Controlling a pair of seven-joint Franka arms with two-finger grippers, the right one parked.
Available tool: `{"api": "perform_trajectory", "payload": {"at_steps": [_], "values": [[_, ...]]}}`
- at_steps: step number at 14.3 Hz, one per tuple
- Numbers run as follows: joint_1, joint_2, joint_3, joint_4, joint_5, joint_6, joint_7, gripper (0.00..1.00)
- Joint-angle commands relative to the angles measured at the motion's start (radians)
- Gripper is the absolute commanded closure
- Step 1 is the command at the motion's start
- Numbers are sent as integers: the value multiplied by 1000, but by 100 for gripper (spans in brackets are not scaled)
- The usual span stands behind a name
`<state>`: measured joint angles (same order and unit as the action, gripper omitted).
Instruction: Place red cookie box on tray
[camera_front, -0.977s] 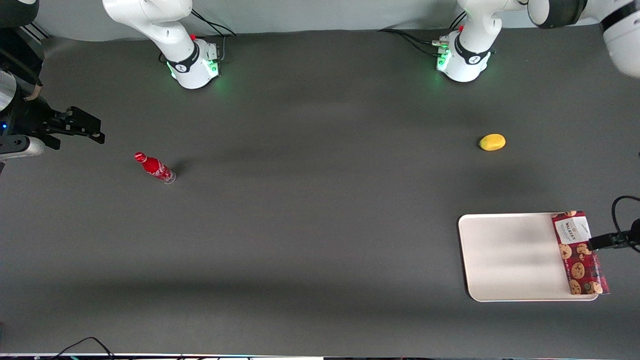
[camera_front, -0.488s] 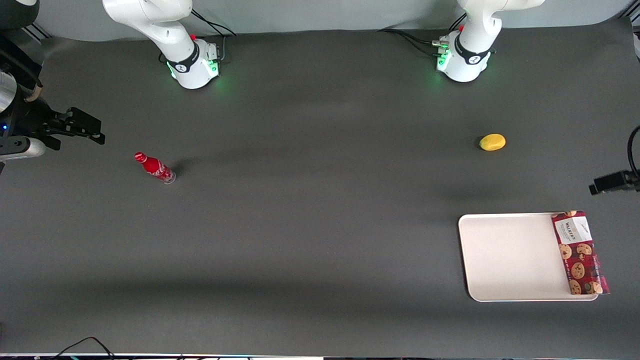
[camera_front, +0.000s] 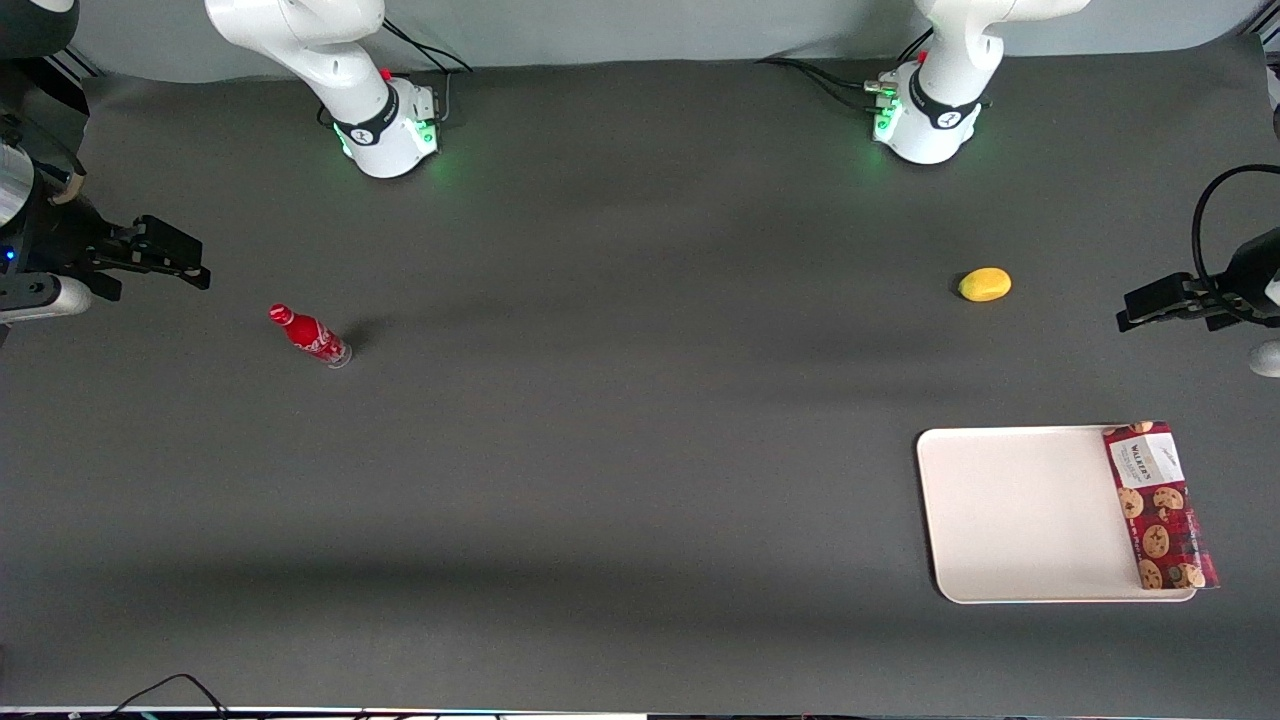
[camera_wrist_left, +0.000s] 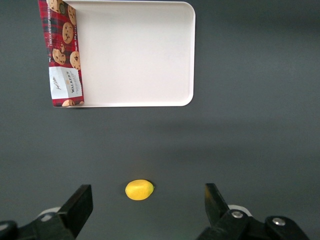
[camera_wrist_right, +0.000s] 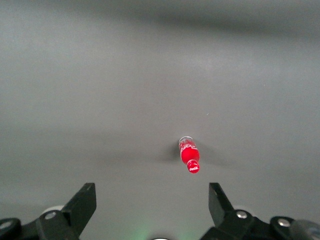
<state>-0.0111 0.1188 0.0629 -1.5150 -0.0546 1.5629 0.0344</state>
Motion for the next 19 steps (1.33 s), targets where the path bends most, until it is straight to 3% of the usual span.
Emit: {"api": "perform_trajectory", "payload": {"at_steps": [1,5,19], "values": [[-7,8,2,-1,42,9,-22,0],[-6,67,-18,55,71,11,-25,0],[-7,62,-20,59,70,-27,-28,0]]}}
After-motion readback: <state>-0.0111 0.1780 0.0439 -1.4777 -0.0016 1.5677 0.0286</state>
